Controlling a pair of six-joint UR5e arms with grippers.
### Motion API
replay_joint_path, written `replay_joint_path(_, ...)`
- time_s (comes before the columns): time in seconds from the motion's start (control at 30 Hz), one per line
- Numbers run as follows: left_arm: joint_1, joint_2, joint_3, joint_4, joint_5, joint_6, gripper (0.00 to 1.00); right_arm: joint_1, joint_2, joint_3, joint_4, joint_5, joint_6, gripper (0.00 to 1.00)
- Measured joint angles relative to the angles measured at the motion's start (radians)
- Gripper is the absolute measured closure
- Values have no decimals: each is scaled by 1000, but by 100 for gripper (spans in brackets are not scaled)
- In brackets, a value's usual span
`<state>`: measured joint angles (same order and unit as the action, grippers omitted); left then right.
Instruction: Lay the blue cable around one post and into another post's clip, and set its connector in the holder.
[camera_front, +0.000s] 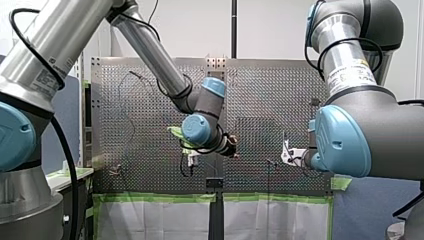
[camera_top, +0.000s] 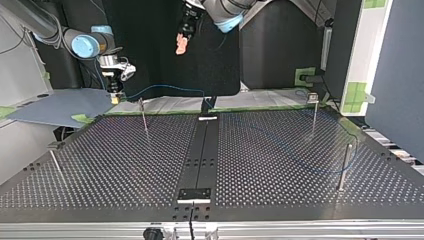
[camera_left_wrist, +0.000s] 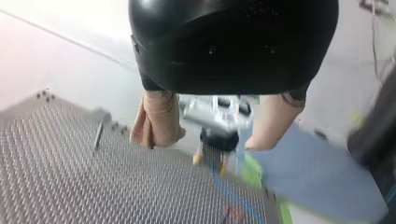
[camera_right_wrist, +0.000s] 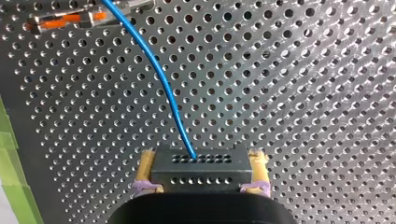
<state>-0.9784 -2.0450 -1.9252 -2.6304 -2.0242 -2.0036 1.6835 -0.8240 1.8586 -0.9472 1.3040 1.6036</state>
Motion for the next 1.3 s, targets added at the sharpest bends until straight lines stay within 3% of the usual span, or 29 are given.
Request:
replay_joint_path(0.13, -35, -36, 36, 36, 17, -36, 0, 0, -1, 0, 6, 0, -6, 100)
replay_joint_path(0.27, -40, -69, 69, 69, 38, -69, 0, 0, -1, 0, 10, 0, -10, 100)
replay_joint_path(0.47, -23, -126, 126, 126, 69, -126, 0, -1, -1, 0, 10, 0, -9, 100)
replay_joint_path(0.97, 41, -250, 249, 250, 76, -249, 0, -7, -26, 0, 26, -6, -14, 100)
replay_joint_path(1.3, 45, -335, 334, 334, 66, -231, 0, -8, -34, 1, 51, -6, -30, 100)
